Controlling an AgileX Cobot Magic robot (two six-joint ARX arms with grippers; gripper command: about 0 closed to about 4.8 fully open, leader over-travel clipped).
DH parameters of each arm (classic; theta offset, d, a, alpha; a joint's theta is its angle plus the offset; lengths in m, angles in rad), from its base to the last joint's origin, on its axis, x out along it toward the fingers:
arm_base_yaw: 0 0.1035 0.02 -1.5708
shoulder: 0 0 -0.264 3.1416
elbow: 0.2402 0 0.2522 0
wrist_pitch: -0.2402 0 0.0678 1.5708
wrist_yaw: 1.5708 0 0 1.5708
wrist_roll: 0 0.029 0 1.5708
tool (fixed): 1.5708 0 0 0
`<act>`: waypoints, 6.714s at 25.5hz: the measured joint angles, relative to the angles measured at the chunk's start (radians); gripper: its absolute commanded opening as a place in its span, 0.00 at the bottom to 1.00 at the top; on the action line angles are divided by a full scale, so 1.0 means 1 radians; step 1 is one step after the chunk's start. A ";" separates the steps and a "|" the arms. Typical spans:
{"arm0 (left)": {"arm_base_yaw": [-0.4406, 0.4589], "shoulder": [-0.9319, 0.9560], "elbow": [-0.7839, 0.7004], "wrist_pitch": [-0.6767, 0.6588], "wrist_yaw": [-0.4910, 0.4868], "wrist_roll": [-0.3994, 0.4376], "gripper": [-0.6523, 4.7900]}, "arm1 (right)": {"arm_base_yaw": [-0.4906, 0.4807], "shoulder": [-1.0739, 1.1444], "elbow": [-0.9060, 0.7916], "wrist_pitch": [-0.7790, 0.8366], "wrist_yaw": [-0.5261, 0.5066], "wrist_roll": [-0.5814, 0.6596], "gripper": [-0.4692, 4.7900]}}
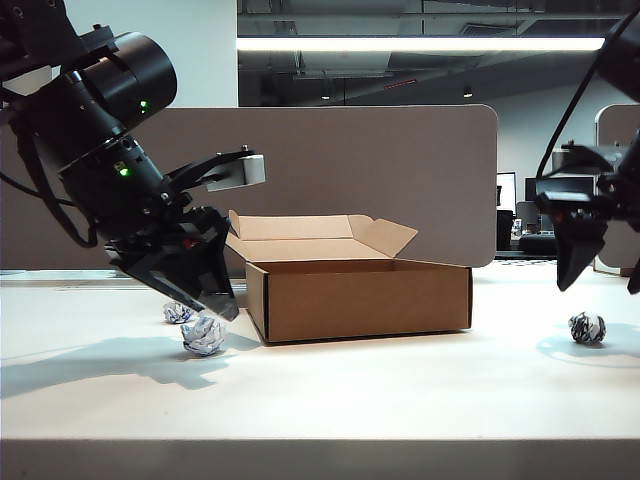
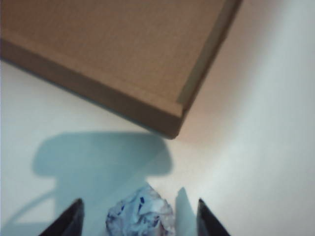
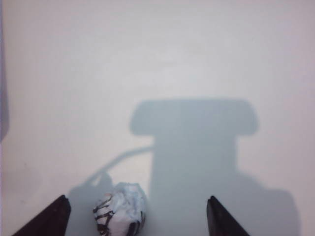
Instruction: Pick up all the paper balls on the table and put them in the paper box.
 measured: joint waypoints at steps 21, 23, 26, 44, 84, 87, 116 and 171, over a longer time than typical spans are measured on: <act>0.000 0.051 0.002 -0.068 -0.011 -0.015 0.64 | 0.079 0.123 0.075 -0.058 0.107 0.015 0.76; 0.000 0.051 0.002 -0.066 -0.011 -0.015 0.64 | 0.079 0.123 0.075 -0.069 0.109 0.019 0.76; 0.000 0.051 0.002 -0.061 -0.011 -0.015 0.64 | 0.079 0.123 0.075 -0.082 0.109 0.021 0.76; 0.000 0.051 0.002 0.011 -0.059 -0.057 0.63 | 0.079 0.123 0.075 -0.135 0.110 0.055 0.64; 0.000 -0.073 0.075 -0.014 -0.014 -0.105 0.43 | 0.079 0.127 0.185 -0.228 0.077 0.047 0.37; 0.000 -0.080 0.164 -0.054 -0.014 -0.105 0.43 | 0.079 0.104 0.275 -0.251 0.060 0.046 0.37; 0.000 0.017 0.249 -0.247 -0.010 -0.103 0.46 | 0.285 0.198 0.436 -0.082 -0.081 0.075 0.71; 0.000 0.106 0.509 -0.376 -0.077 -0.108 0.22 | 0.282 0.196 0.468 -0.149 0.008 -0.050 0.67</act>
